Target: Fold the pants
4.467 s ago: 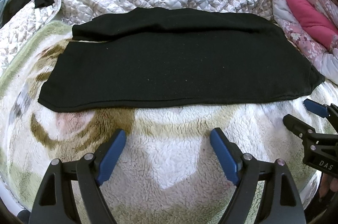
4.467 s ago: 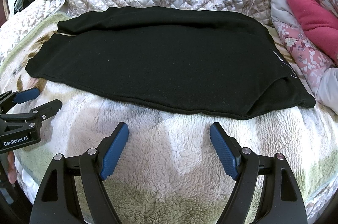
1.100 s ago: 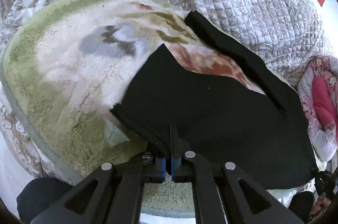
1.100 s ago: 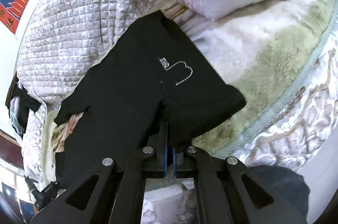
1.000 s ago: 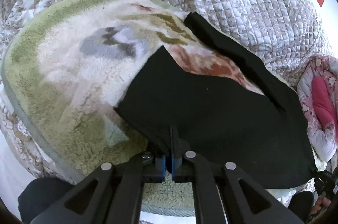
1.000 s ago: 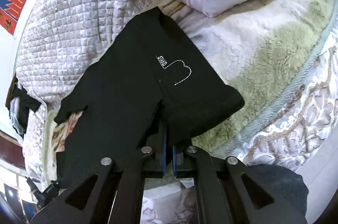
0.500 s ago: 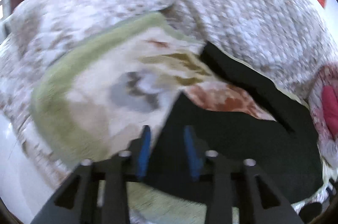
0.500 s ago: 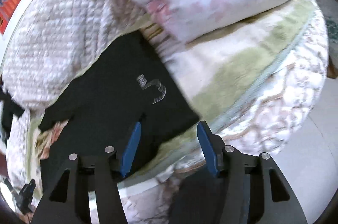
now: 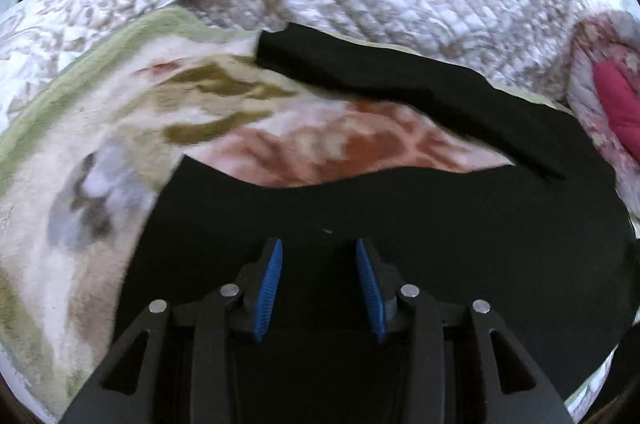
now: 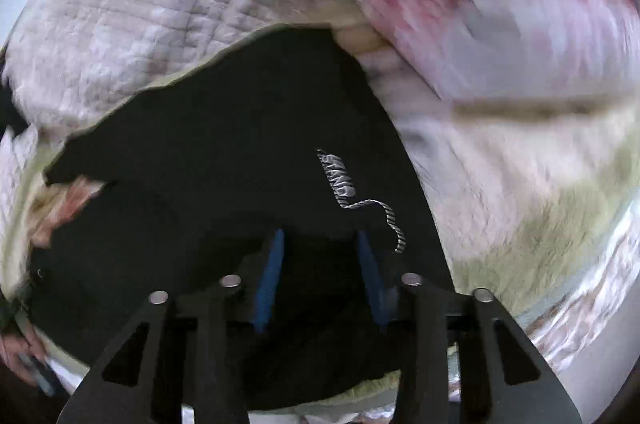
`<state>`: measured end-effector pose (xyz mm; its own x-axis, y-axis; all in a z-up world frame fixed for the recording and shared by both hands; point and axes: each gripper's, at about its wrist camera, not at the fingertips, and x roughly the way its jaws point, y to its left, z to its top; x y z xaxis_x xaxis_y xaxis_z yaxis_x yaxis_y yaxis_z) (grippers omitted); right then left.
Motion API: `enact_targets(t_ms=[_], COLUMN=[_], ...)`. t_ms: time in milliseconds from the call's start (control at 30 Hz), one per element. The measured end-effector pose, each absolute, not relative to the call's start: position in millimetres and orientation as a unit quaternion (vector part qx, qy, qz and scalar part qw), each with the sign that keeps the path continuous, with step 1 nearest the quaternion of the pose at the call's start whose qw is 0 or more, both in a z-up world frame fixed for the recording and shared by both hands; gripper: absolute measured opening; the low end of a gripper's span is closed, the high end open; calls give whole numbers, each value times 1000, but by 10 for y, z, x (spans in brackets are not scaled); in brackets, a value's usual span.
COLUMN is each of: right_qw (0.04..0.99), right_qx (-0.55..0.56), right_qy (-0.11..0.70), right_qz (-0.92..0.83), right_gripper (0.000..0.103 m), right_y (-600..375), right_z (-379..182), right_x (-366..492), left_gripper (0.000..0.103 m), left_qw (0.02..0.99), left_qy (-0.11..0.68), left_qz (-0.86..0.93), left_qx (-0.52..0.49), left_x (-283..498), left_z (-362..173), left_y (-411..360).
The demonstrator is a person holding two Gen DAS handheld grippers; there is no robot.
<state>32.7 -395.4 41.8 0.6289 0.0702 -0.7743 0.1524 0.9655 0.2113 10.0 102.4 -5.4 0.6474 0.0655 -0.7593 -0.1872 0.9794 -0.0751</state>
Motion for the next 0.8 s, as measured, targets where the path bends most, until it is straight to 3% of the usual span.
enact_targets(t_ms=[300,533,800], right_qw=[904,897,906], right_qx=[86,57,57], right_qy=[418,435,416], right_qz=[34,57,47], right_gripper=[36,36,34], right_y=[-3575,-3335,-3393], right_z=[576,355,497], right_x=[237,500,536], left_gripper=[42,44,45], left_qw=[908,904,903], left_qy=[399,420,420], left_qz=[42,22,29], left_qx=[-118,-78,-87], left_x=[-52,215,217], left_z=[134,-56,42], left_y=[956,611,628])
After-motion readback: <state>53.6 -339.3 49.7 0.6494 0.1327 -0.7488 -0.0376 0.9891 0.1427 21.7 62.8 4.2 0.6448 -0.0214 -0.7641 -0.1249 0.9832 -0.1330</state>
